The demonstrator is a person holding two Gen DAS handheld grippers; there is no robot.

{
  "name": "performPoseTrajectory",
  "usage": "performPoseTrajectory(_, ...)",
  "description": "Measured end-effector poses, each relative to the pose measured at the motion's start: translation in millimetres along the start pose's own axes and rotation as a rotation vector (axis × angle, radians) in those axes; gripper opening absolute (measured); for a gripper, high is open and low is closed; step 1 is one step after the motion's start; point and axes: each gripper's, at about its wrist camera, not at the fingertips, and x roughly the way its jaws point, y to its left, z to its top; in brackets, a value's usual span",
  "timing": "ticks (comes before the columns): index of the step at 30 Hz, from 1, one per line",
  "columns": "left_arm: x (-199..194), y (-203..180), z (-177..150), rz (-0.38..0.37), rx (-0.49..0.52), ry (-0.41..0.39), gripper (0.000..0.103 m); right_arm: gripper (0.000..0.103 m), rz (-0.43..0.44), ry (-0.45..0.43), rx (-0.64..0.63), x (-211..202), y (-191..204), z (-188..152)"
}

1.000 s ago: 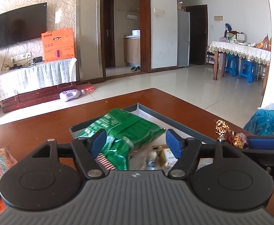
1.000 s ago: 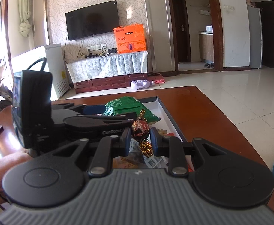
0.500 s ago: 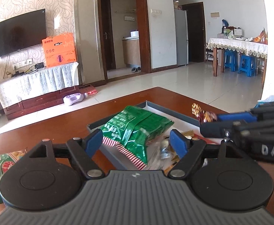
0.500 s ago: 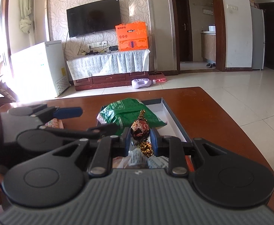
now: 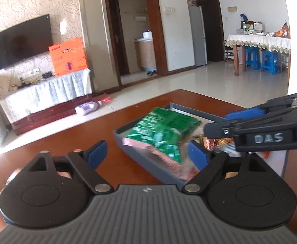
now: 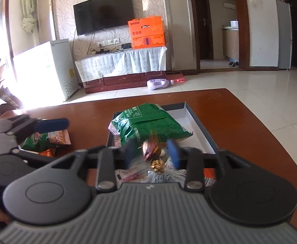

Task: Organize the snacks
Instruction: 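Open the left gripper to drop the candy while the right releases the chocolate, then move the left gripper to the green chip bag while the right approaches the orange cake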

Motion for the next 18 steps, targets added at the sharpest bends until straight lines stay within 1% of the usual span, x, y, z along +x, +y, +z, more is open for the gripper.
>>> performPoseTrajectory(1,-5.0,6.7,-0.8,0.007,0.004,-0.010,0.100,0.071,-0.006,-0.015,-0.007,-3.0,2.1,-0.3)
performPoseTrajectory(2,-10.3,14.0,-1.8,0.019,0.009,-0.023,0.101,0.075,-0.010,-0.032,-0.017,-6.5,5.0,-0.3)
performPoseTrajectory(3,-15.6,22.7,-1.6,0.046,0.013,-0.031,0.101,0.076,-0.012,-0.043,-0.022,-8.9,7.5,0.4)
performPoseTrajectory(4,-19.8,32.2,-2.6,0.069,0.009,-0.033,0.101,0.076,-0.009,-0.044,-0.028,-10.1,10.4,0.3)
performPoseTrajectory(7,-31.6,66.5,-7.9,0.119,-0.050,-0.030,0.101,0.076,-0.015,-0.053,-0.055,-12.7,22.0,-0.4)
performPoseTrajectory(11,-44.3,105.1,-15.7,0.192,-0.102,-0.013,0.101,0.076,0.007,-0.121,-0.070,-22.6,40.7,5.3)
performPoseTrajectory(13,-52.3,117.9,-18.5,0.213,-0.106,-0.010,0.101,0.077,0.042,-0.143,-0.073,-26.4,53.8,6.6)
performPoseTrajectory(15,-59.2,127.0,-20.7,0.222,-0.102,-0.009,0.101,0.080,0.089,-0.144,-0.084,-28.7,70.0,5.6)
performPoseTrajectory(16,-62.6,129.9,-21.5,0.225,-0.098,-0.011,0.101,0.083,0.115,-0.133,-0.100,-29.0,79.0,4.8)
performPoseTrajectory(18,-67.5,133.7,-22.2,0.227,-0.095,-0.014,0.101,0.083,0.173,-0.086,-0.134,-25.8,99.5,0.4)
